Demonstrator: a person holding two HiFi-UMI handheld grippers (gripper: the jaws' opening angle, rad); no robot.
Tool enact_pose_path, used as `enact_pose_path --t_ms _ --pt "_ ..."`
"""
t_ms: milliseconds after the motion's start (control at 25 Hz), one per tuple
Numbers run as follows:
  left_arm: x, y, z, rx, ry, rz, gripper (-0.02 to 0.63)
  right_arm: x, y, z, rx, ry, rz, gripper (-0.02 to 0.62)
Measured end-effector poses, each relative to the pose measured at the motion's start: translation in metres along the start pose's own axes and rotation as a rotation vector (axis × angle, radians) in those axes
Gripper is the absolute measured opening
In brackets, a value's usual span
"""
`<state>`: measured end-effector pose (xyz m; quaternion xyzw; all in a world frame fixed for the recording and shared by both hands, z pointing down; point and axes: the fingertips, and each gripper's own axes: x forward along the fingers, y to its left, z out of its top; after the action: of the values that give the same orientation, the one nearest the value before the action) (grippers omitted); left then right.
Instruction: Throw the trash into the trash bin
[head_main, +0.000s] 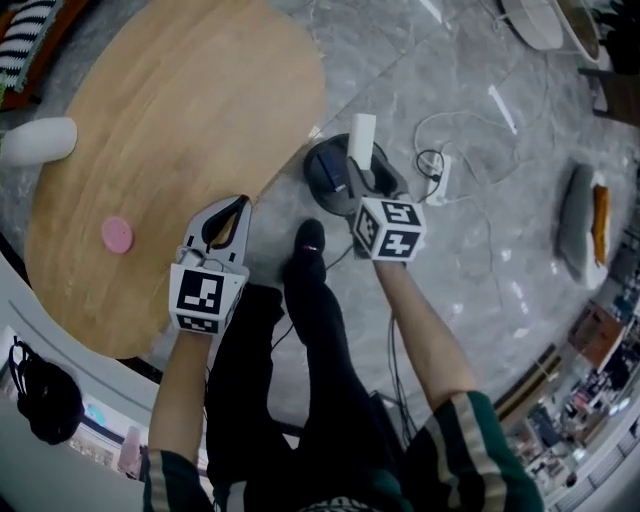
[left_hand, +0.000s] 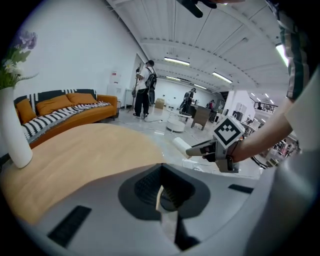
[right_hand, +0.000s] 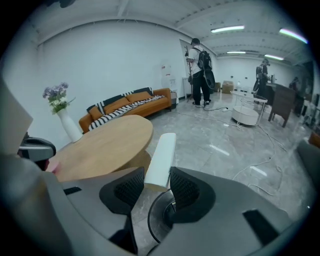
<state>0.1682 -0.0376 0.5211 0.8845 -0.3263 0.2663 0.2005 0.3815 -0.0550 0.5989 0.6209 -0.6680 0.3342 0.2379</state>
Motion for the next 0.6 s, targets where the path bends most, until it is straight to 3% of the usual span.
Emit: enact_pose_path --t_ms 280,600 --pt "0.031 -0.021 -0.004 0.055 0.011 -0.021 0.000 0.027 -0.041 -0.078 0.010 0.113 -0.013 0.161" --pt "0.059 -0.026 -0.018 0.047 0.002 -0.024 0.000 0.072 -0.062 -0.145 -0.010 0.226 -0.008 0.162"
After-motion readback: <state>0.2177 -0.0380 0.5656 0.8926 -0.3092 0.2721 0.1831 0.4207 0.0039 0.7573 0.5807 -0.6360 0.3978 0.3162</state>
